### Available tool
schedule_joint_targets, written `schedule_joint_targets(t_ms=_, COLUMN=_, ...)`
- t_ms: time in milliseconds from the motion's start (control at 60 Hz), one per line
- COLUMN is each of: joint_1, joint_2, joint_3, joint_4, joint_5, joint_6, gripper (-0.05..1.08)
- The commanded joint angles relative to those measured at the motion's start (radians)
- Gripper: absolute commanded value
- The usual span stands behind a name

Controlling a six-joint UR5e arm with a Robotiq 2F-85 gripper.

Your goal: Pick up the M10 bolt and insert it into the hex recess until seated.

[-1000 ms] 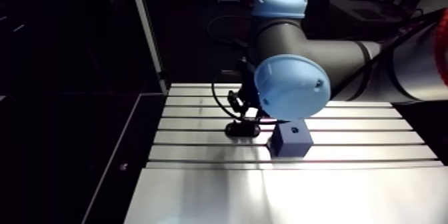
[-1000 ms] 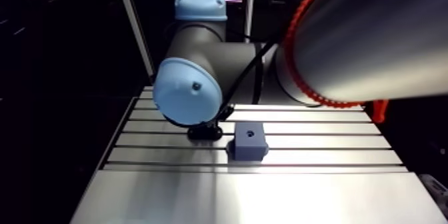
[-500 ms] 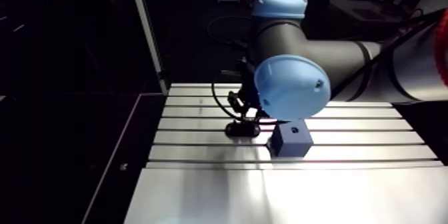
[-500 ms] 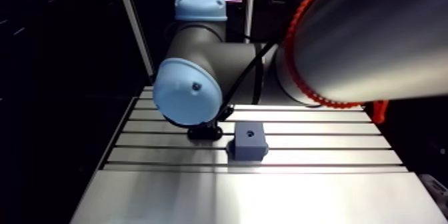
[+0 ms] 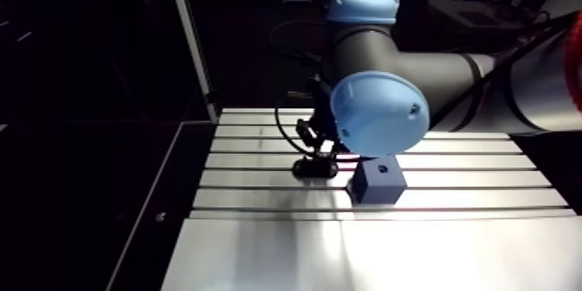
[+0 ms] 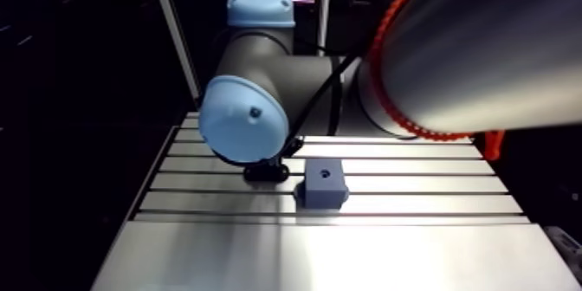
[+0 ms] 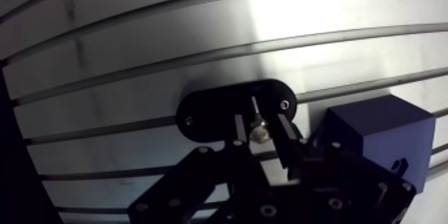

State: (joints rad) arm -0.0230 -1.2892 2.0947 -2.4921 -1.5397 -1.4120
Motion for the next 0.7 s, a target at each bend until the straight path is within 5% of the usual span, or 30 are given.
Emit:
schedule_joint_targets(t_ms=17, joint_1=0.0, joint_2=0.0, joint_3=0.0, joint_4=0.0, joint_5=0.0, joint_6=0.0, gripper=0.65)
schedule_joint_targets(t_ms=700, joint_1=0.0, joint_2=0.0, joint_3=0.0, joint_4=0.0, joint_5=0.002, joint_6=0.0, gripper=0.67)
